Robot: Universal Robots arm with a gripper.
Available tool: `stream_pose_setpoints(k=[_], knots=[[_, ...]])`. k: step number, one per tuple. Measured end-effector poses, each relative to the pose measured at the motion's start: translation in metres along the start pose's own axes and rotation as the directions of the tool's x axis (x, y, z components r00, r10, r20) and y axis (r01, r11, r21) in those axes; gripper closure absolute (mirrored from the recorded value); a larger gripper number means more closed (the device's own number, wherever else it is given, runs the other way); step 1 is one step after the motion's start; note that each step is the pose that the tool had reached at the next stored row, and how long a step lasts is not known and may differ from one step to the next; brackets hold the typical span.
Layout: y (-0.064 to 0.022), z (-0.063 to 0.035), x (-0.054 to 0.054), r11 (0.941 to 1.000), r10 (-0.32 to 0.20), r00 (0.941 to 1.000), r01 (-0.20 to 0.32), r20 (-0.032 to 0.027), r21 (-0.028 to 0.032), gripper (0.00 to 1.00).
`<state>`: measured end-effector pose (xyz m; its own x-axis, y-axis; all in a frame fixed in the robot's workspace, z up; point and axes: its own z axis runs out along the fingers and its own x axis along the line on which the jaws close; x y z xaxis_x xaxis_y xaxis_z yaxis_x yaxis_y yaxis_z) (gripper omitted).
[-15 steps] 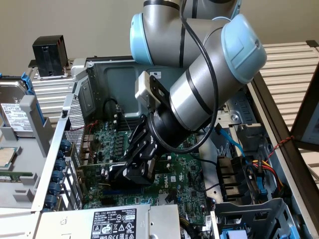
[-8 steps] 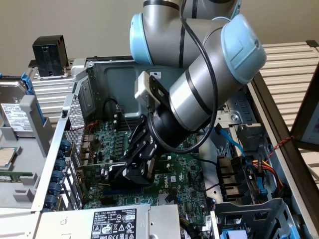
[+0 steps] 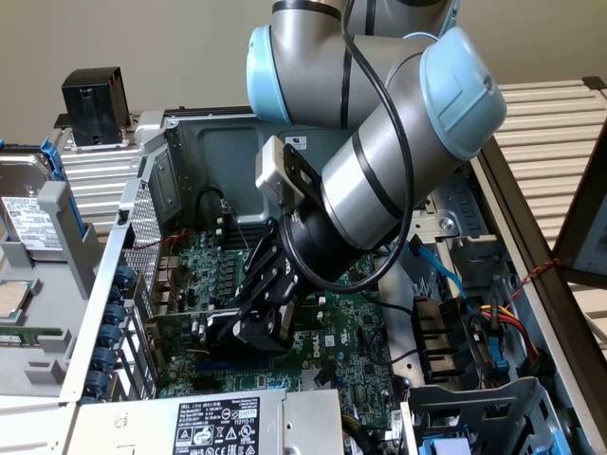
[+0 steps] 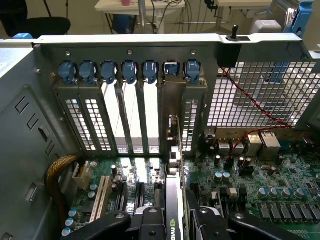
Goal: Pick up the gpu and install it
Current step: 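Insert the gpu into the slot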
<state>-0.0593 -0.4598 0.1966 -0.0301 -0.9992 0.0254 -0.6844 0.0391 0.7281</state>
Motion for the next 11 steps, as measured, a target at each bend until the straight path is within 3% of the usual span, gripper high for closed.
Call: stream_pose_setpoints(k=[11], knots=[[-0.0001,0.0002,0.0,1.0,0.0,1.0,0.0,0.0002,0.0011,0.73]])
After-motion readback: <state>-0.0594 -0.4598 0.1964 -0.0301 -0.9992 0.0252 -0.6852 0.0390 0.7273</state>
